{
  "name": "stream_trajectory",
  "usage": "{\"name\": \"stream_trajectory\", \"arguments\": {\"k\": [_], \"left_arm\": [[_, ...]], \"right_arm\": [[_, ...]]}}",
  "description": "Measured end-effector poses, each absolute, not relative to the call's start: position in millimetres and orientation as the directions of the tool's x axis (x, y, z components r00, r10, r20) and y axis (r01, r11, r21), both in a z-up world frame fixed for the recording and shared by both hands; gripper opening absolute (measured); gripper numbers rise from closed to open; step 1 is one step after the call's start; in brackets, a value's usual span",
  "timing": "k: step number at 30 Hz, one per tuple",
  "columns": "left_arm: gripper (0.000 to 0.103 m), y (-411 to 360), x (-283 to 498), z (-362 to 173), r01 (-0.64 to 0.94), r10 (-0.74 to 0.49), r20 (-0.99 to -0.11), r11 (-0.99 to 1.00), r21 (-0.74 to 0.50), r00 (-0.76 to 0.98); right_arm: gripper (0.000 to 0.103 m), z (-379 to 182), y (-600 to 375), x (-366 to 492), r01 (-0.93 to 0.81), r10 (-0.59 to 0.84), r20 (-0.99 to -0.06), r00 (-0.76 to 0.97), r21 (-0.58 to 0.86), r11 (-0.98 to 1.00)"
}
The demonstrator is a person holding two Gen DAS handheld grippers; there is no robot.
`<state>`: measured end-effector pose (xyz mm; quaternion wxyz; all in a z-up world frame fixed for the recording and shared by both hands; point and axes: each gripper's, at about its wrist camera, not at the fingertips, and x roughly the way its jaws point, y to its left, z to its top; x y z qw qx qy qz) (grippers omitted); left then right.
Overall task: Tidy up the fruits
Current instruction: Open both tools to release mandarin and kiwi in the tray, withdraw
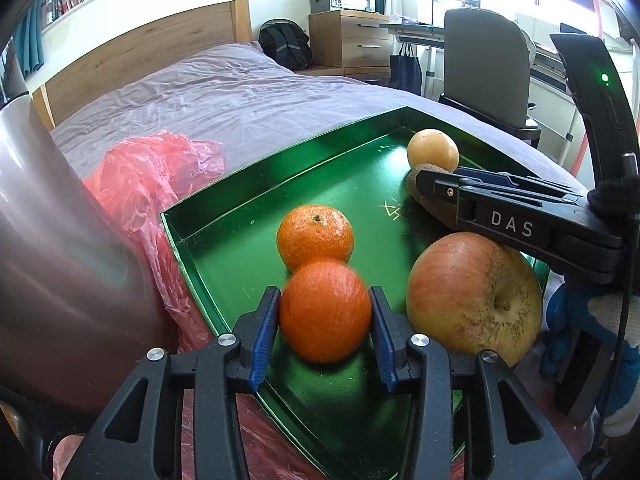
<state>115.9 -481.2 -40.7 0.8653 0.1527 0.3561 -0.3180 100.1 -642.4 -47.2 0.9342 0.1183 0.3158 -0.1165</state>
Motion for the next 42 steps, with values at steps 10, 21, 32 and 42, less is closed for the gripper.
{"name": "stream_trajectory", "arguments": {"k": [10, 21, 32, 42], "left_arm": [[0.048, -481.0, 116.5, -38.1, 0.642, -0.428, -0.714, 0.765, 0.041, 0.555], [0.069, -473.7, 103.4, -13.4, 0.635, -0.43, -0.681, 0.769, 0.067, 0.592], [0.075, -466.8, 83.4, 11.3, 0.65, -0.441, -0.68, 0.757, 0.07, 0.586], [0.075, -459.6, 60.6, 22.8, 0.674, -0.443, -0.708, 0.736, 0.063, 0.55]], "right_arm": [[0.074, -45.3, -644.2, 98.3, 0.302, -0.148, -0.609, 0.779, 0.157, 0.94], [0.099, -27.5, -645.3, 83.9, 0.342, -0.184, -0.568, 0.802, 0.186, 0.921], [0.103, -9.7, -629.7, 75.2, 0.34, -0.207, -0.562, 0.801, 0.141, 0.93], [0.103, 5.3, -624.7, 51.9, 0.359, -0.216, -0.551, 0.806, 0.165, 0.919]]}}
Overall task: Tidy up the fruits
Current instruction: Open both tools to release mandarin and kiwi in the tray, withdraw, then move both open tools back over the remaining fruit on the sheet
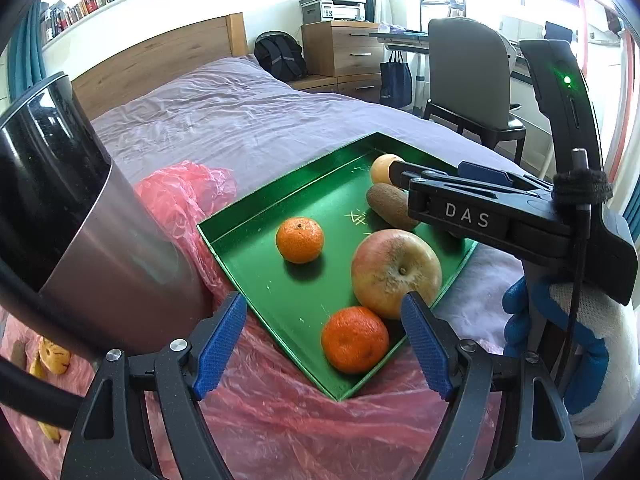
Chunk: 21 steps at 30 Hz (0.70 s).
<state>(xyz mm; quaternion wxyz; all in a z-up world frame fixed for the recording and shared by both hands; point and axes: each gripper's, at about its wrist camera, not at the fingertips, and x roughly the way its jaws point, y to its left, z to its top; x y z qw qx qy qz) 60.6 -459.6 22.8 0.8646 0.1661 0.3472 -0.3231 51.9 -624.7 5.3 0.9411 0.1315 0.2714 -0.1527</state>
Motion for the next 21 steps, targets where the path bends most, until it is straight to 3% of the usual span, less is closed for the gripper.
{"name": "stream_trajectory", "arguments": {"k": [21], "left_arm": [[0.075, -427.0, 15.5, 43.7, 0.702, -0.46, -0.729, 0.711, 0.04, 0.507]], "right_arm": [[0.103, 24.7, -599.0, 0.9, 0.371, -0.237, -0.595, 0.768, 0.112, 0.922]]}}
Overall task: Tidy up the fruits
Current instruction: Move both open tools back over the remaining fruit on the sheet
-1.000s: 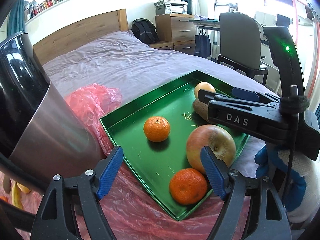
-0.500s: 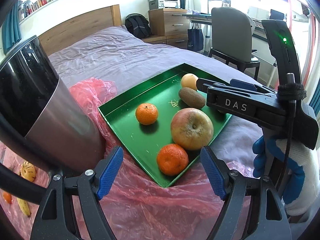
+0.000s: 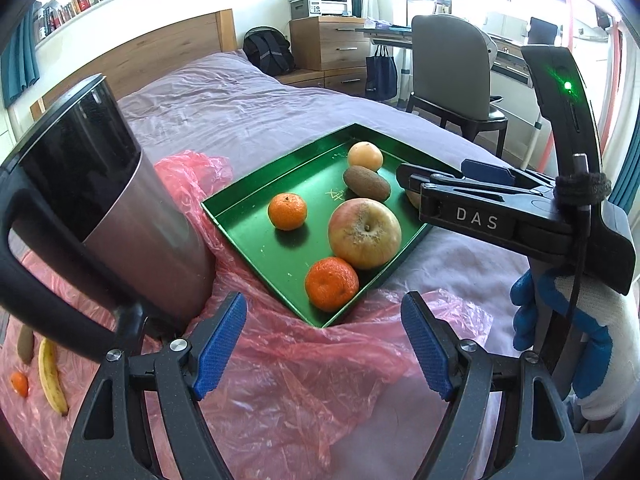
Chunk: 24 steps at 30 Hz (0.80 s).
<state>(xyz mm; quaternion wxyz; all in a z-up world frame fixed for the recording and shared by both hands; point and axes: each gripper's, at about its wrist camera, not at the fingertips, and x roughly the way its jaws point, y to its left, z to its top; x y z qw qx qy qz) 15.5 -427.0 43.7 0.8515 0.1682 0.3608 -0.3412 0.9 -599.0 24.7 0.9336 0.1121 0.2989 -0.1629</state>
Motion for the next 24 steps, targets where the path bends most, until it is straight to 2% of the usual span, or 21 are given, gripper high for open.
{"name": "stream_trajectory", "arguments": {"k": [24], "left_arm": [[0.075, -336.2, -6.0, 74.0, 0.655, -0.43, -0.721, 0.754, 0.044, 0.543]], "right_arm": [[0.103, 33.3, -510.5, -37.7, 0.291, -0.201, -0.686, 0.699, 0.016, 0.957]]}}
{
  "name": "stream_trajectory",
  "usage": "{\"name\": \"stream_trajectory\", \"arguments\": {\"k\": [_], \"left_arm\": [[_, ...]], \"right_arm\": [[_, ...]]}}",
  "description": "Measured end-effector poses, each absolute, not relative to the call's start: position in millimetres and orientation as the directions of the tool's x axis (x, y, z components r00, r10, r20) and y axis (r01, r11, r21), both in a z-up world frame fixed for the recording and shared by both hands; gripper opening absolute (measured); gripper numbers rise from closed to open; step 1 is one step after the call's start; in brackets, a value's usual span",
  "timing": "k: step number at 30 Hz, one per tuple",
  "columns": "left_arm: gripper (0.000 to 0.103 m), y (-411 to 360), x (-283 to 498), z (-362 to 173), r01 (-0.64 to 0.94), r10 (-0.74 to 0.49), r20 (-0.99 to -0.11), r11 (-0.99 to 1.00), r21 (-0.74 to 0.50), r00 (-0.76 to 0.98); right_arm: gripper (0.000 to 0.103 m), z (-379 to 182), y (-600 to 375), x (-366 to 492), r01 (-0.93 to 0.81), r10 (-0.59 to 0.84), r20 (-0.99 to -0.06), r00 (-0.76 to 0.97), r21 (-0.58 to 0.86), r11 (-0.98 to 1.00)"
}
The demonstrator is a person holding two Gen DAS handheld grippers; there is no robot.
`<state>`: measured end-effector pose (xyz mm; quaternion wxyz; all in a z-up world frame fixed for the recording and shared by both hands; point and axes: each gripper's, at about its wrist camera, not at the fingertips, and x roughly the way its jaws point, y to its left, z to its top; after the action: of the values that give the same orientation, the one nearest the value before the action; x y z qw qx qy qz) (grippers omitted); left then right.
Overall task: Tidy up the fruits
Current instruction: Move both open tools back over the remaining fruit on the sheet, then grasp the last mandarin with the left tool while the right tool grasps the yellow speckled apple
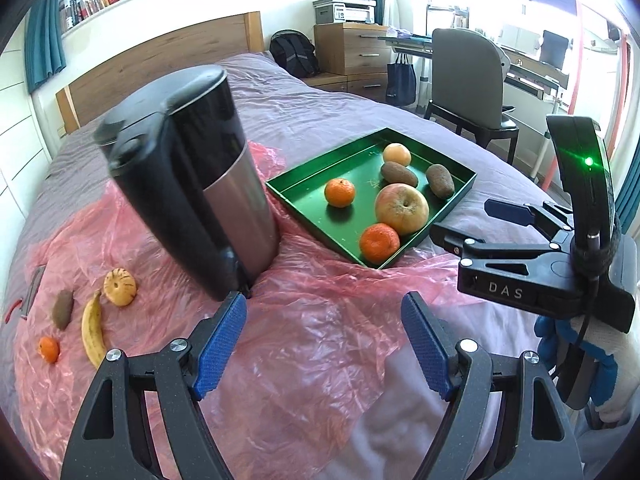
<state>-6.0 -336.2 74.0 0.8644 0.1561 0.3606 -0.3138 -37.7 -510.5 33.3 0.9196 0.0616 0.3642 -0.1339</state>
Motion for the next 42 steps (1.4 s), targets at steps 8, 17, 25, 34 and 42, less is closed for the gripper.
{"name": "stream_trajectory", "arguments": {"k": [8, 17, 25, 34, 42], "left_arm": [[0.075, -313.6, -13.8, 78.4, 0.668, -0.449, -0.722, 0.744, 0.024, 0.526], [0.075, -274.0, -9.0, 78.6, 0.639, -0.45, -0.722, 0.769, -0.014, 0.525], [0.075, -193.4, 15.9, 60.7, 0.53, -0.353, -0.738, 0.848, 0.008, 0.576], [0.075, -61.3, 87.0, 37.2, 0.28, -0.141, -0.731, 0.957, 0.071, 0.668], [0.075, 19.4, 153.9, 7.0, 0.112, -0.04, -0.729, 0.992, 0.05, 0.683]], "right_arm": [[0.103, 38.0, -482.6, -42.7, 0.268, -0.205, -0.709, 0.675, -0.024, 0.963], [0.103, 41.9, -451.0, -46.1, 0.23, -0.213, -0.735, 0.643, -0.08, 0.97], [0.103, 36.3, -381.8, -34.3, 0.085, -0.124, -0.763, 0.635, -0.091, 0.992], [0.103, 23.0, -274.3, 15.9, -0.148, 0.055, -0.777, 0.627, -0.049, 0.988], [0.103, 12.3, -213.9, 100.1, -0.218, 0.109, -0.746, 0.657, -0.05, 0.975]]}}
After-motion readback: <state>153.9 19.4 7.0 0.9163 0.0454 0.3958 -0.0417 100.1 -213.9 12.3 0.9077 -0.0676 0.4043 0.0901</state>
